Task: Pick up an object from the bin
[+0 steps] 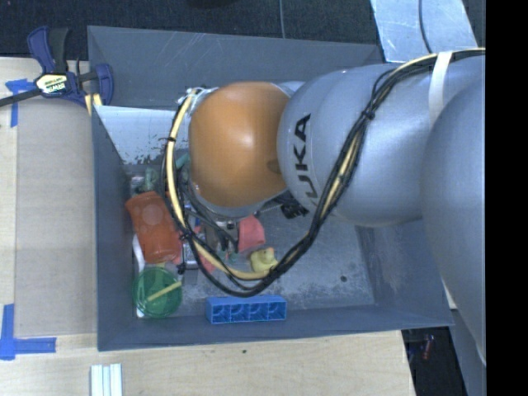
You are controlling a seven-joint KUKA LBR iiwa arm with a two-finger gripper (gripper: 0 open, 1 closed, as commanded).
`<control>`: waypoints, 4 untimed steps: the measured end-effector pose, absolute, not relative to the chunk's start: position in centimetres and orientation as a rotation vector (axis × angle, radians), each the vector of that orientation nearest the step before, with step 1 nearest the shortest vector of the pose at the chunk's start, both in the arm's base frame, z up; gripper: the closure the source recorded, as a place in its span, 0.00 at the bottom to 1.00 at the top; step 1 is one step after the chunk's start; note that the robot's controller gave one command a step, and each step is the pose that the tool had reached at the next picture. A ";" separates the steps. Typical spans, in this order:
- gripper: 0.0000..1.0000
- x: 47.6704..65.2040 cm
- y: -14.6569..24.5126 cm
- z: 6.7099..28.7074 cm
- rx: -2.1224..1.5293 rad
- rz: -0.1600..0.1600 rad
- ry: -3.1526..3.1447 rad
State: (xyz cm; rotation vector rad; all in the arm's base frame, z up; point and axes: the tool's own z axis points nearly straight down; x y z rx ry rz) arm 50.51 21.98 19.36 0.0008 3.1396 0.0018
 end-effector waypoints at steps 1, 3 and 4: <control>0.00 52.9 17.8 15.8 0.002 0.004 3.138; 0.00 54.3 11.1 10.3 -0.044 0.010 3.127; 1.00 59.2 12.0 7.2 -0.061 0.012 3.119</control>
Offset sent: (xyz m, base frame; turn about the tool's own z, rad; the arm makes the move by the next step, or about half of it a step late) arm 0.0287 -0.0725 -0.0454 -0.0575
